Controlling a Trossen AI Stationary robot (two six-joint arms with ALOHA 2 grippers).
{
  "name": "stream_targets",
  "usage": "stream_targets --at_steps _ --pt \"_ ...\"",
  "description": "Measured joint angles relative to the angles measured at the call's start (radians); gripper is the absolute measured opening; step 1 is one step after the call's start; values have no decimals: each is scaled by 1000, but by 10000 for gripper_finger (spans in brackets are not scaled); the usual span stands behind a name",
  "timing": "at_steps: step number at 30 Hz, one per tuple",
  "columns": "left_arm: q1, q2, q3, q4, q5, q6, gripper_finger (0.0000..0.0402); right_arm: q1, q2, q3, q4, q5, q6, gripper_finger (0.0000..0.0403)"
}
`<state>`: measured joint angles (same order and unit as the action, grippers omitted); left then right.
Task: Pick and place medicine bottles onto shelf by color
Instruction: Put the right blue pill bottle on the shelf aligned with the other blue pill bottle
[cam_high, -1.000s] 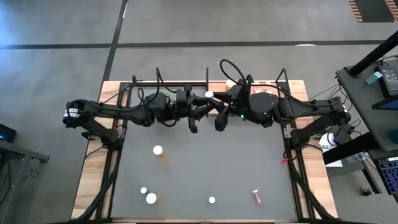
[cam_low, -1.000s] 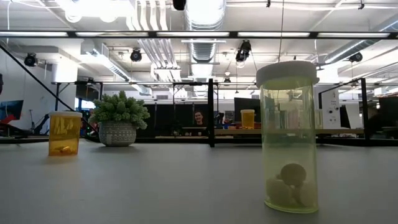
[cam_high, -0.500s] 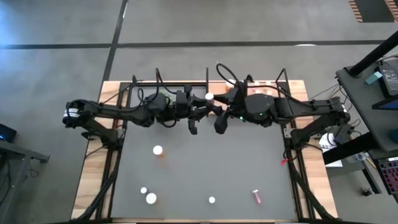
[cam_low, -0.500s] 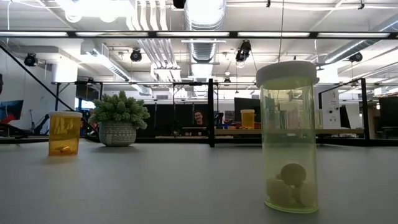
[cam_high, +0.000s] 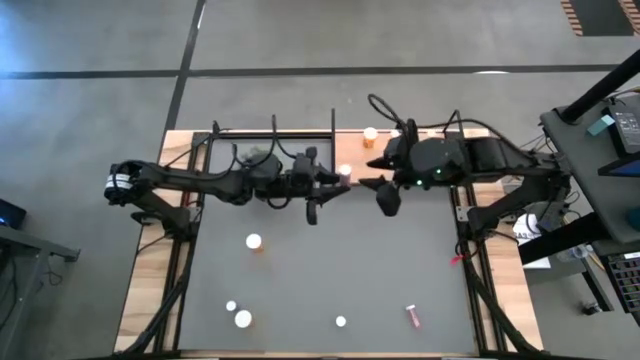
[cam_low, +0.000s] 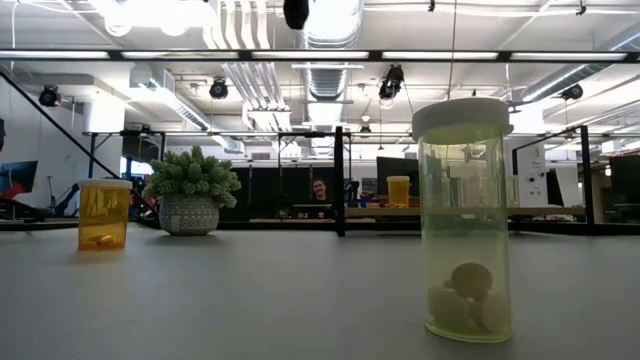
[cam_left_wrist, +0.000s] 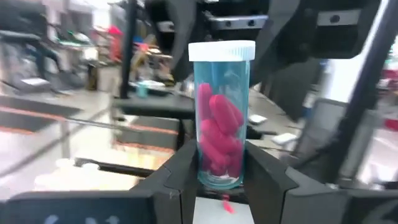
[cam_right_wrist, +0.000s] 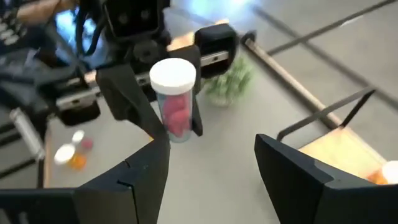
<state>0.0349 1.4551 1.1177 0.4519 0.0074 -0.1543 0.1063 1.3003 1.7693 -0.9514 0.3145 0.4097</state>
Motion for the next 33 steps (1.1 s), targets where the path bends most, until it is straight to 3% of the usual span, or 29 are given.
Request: stream_targets --at_steps 9,16,23,33 --pt "5 52 6 -34 197 -223 90 -2 13 9 -47 -230 -81 227" --pt "5 95 1 -38 383 -363 91 -3 52 8 -48 -258 -116 229" --pt "-1 96 0 -34 407 -364 91 -3 106 9 -47 -347 -122 229" --pt "-4 95 -1 -35 407 -365 91 -9 137 8 -35 -349 -134 213"
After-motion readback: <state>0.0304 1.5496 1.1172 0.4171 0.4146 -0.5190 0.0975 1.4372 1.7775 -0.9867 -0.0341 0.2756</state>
